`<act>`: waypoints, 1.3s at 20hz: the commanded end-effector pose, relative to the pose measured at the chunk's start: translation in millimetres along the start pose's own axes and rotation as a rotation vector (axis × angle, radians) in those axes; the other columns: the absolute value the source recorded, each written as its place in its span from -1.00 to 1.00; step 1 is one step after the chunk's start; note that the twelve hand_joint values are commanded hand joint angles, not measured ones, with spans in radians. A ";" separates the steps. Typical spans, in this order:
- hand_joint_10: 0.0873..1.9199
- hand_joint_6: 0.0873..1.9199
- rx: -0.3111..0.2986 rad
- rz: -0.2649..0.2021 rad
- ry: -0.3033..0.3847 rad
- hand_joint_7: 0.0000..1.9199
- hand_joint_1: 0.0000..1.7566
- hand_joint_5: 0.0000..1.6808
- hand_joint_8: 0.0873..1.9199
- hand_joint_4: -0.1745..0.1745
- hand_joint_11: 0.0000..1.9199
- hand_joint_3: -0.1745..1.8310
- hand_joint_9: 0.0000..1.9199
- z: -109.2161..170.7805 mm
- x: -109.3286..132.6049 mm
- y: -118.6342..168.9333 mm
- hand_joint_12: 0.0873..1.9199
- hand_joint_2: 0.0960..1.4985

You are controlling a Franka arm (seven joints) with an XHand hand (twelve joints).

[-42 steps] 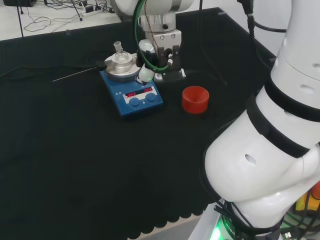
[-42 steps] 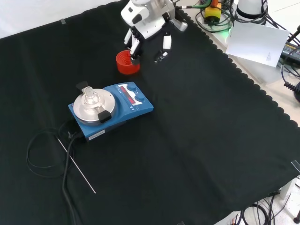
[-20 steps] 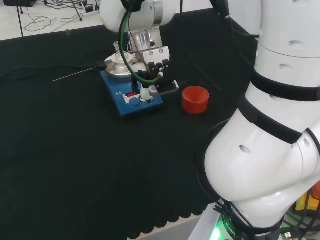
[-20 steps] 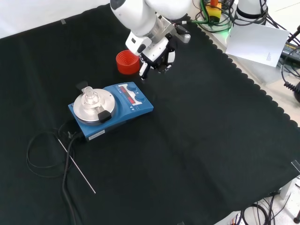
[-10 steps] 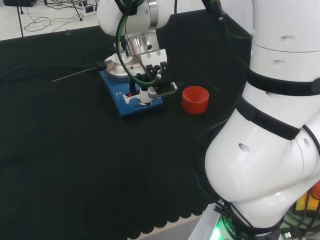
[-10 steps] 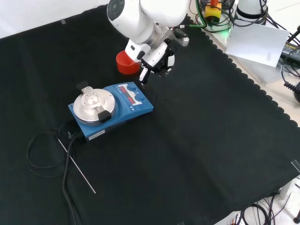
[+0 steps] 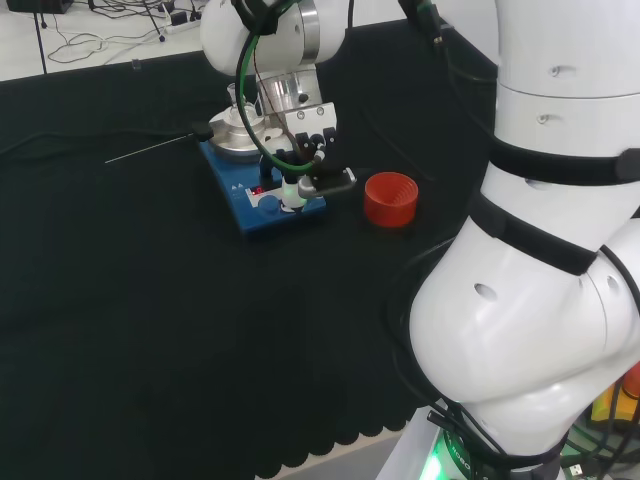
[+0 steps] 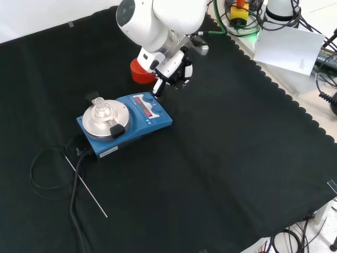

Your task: Turn on the heater.

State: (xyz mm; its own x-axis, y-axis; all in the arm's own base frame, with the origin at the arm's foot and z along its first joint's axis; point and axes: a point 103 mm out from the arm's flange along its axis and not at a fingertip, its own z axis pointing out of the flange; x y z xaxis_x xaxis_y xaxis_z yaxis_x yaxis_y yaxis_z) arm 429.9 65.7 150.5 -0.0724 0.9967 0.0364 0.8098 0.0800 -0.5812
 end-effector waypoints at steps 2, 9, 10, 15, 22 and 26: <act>0.60 -0.22 0.013 0.003 0.009 0.67 0.63 -0.69 0.95 -0.30 0.27 0.12 0.76 2.6 -3.8 10.7 0.30 -0.08; 0.60 -0.24 0.024 0.009 0.010 0.67 0.63 -0.69 0.95 -0.29 0.27 0.12 0.76 1.9 -5.6 15.4 0.30 -0.08; 0.60 -0.24 0.027 0.011 0.007 0.67 0.63 -0.69 0.95 -0.29 0.27 0.12 0.76 2.3 -5.3 16.4 0.30 -0.08; 0.60 -0.24 0.035 0.012 0.013 0.67 0.62 -0.68 0.95 -0.29 0.27 0.13 0.76 5.2 -9.0 18.1 0.29 -0.08; 0.59 -0.24 0.040 0.011 0.019 0.67 0.62 -0.68 0.94 -0.29 0.27 0.13 0.76 9.2 -9.7 20.5 0.29 -0.08; 0.59 -0.25 0.042 0.011 0.015 0.66 0.62 -0.68 0.94 -0.29 0.27 0.13 0.76 11.5 -5.1 24.5 0.29 -0.08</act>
State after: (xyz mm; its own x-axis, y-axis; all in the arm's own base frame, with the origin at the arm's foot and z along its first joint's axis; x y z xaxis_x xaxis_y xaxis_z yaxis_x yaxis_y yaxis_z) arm 442.4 58.9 129.5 -0.0534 0.9977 0.0428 0.7855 0.0684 -0.6150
